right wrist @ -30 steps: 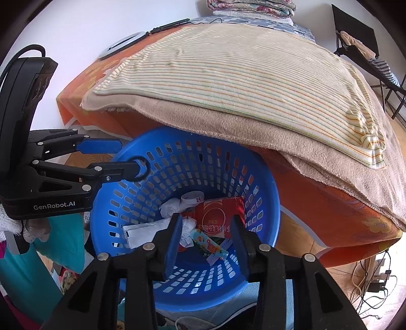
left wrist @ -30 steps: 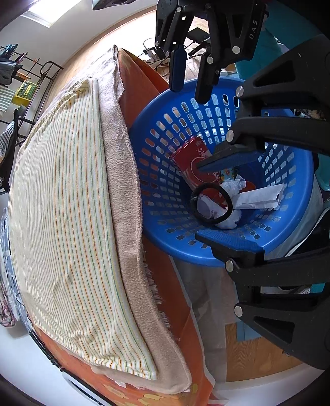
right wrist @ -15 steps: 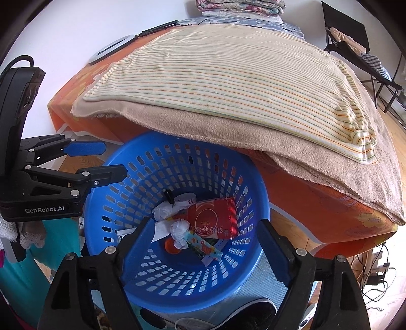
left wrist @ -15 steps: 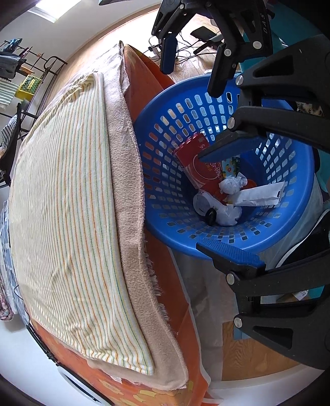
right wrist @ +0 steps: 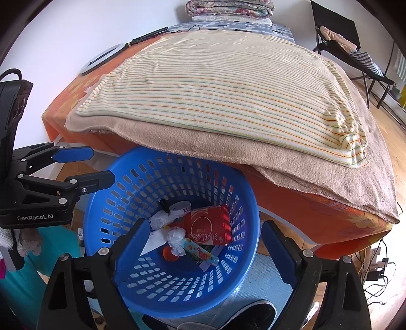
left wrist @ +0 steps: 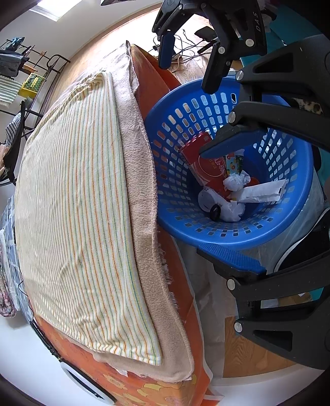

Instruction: Collect trash

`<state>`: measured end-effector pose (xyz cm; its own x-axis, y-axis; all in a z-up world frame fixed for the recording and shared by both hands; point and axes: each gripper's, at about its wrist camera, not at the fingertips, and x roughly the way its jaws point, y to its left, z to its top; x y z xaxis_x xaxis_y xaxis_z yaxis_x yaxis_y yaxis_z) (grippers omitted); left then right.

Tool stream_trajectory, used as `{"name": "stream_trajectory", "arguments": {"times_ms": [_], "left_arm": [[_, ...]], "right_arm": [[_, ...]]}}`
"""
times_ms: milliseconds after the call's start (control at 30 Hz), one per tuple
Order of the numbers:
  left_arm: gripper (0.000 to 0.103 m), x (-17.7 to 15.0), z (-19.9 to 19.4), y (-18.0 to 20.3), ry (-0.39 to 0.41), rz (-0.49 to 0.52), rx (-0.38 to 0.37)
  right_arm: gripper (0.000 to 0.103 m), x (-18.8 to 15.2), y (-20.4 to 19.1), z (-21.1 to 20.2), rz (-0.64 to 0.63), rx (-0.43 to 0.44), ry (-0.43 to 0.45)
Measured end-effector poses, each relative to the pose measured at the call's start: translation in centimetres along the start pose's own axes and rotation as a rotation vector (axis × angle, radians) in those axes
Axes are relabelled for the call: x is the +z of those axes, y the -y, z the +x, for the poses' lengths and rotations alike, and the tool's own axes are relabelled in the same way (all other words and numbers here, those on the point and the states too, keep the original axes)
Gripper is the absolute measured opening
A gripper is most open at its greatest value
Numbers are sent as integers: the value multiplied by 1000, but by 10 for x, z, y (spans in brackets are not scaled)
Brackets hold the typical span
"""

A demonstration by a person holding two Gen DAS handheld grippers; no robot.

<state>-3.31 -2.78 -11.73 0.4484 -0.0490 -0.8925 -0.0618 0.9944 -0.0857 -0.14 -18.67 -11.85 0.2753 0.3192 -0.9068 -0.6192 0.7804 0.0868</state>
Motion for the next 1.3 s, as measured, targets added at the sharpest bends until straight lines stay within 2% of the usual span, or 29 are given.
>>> {"name": "stream_trajectory", "arguments": {"times_ms": [400, 533, 667, 800, 867, 933, 1300], "left_arm": [[72, 35, -32, -6, 83, -4, 3], [72, 50, -43, -8, 114, 3, 16], [83, 65, -55, -12, 151, 2, 20], [85, 79, -65, -15, 187, 3, 24], [85, 85, -68, -17, 201, -6, 20], [85, 90, -71, -20, 213, -20, 10], [86, 103, -80, -21, 278, -25, 23]], "right_arm": [[92, 33, 11, -25, 45, -30, 67], [92, 48, 20, -36, 75, -11, 99], [92, 63, 24, -45, 71, -25, 128], [92, 78, 29, -53, 67, -31, 159], [94, 86, 32, -56, 67, -34, 174], [103, 92, 35, -58, 74, -32, 195], [103, 112, 43, -54, 92, -5, 248]]}}
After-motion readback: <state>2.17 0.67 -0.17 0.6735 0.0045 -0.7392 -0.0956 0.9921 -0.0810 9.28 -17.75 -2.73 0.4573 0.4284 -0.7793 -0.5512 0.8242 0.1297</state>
